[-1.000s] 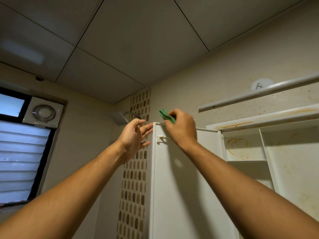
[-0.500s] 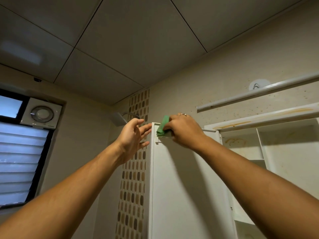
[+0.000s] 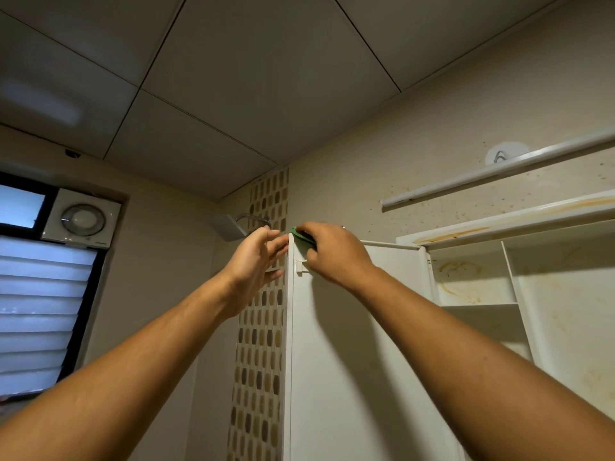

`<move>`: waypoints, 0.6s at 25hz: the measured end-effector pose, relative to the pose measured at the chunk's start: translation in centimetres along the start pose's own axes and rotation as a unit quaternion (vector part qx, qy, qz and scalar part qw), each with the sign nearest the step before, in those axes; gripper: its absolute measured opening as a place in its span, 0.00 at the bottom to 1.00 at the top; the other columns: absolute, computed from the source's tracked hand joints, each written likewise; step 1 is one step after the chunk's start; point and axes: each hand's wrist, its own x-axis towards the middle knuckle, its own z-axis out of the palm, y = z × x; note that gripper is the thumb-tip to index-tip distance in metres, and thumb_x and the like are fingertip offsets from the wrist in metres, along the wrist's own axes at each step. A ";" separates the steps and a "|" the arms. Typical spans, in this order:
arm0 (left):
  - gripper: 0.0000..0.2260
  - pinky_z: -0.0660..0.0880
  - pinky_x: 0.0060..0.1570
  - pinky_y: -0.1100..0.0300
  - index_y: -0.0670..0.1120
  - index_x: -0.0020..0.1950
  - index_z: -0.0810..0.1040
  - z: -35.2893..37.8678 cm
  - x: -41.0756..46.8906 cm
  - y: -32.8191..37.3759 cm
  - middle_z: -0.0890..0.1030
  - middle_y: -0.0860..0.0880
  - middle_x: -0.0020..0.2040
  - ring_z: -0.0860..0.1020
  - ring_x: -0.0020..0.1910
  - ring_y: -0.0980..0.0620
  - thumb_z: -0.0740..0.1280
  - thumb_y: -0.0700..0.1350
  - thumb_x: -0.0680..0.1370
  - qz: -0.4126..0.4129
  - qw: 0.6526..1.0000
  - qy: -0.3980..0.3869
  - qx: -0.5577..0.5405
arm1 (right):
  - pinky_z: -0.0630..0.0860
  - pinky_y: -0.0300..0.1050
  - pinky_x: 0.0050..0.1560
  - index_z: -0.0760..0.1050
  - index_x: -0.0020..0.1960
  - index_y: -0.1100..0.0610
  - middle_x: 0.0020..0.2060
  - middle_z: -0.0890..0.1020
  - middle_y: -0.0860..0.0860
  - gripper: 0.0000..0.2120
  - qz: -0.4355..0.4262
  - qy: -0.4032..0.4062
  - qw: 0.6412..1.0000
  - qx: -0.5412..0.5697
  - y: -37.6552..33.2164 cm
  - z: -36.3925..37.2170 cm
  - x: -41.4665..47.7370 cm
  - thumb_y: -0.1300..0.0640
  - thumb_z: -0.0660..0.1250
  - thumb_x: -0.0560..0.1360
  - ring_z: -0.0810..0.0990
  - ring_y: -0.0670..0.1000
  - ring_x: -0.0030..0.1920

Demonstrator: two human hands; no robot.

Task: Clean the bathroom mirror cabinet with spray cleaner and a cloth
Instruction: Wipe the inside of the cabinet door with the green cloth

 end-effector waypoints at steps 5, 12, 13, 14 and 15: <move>0.23 0.58 0.79 0.43 0.55 0.82 0.55 0.2 -0.3 0.4 0.69 0.53 0.79 0.67 0.77 0.56 0.49 0.53 0.86 0.015 0.999 -0.011 0.044 | 0.80 0.52 0.52 0.82 0.57 0.50 0.48 0.86 0.50 0.16 0.130 0.034 0.991 -0.023 1.9 -0.6 0.4 0.62 0.64 0.73 0.82 0.57 0.51; 0.22 0.63 0.76 0.43 0.56 0.82 0.58 1.4 0.8 0.4 0.68 0.50 0.79 0.71 0.72 0.53 0.52 0.53 0.87 0.051 0.991 0.061 0.106 | 0.80 0.50 0.49 0.81 0.64 0.47 0.54 0.86 0.50 0.20 0.003 0.058 0.997 0.060 0.0 1.1 -0.4 0.60 0.64 0.76 0.82 0.56 0.52; 0.26 0.63 0.77 0.45 0.57 0.84 0.50 1.8 1.0 0.6 0.65 0.50 0.80 0.70 0.73 0.52 0.53 0.53 0.86 0.058 0.987 0.067 0.132 | 0.79 0.51 0.48 0.81 0.64 0.47 0.54 0.86 0.50 0.21 -0.002 0.051 0.998 0.033 1.7 0.6 -0.7 0.61 0.63 0.74 0.82 0.57 0.52; 0.29 0.61 0.77 0.46 0.58 0.84 0.44 2.1 1.2 0.8 0.60 0.50 0.82 0.67 0.75 0.51 0.54 0.54 0.86 0.063 0.982 0.060 0.166 | 0.79 0.51 0.48 0.81 0.64 0.47 0.54 0.85 0.50 0.22 0.006 0.044 0.999 0.009 3.5 0.2 -1.1 0.62 0.62 0.74 0.82 0.57 0.52; 0.30 0.58 0.77 0.48 0.58 0.84 0.42 2.3 1.4 0.9 0.56 0.51 0.84 0.63 0.77 0.52 0.53 0.55 0.86 0.070 0.975 0.051 0.203 | 0.78 0.50 0.47 0.81 0.63 0.47 0.53 0.85 0.50 0.22 0.023 0.036 0.999 -0.010 5.5 -0.1 -1.6 0.62 0.62 0.74 0.82 0.57 0.52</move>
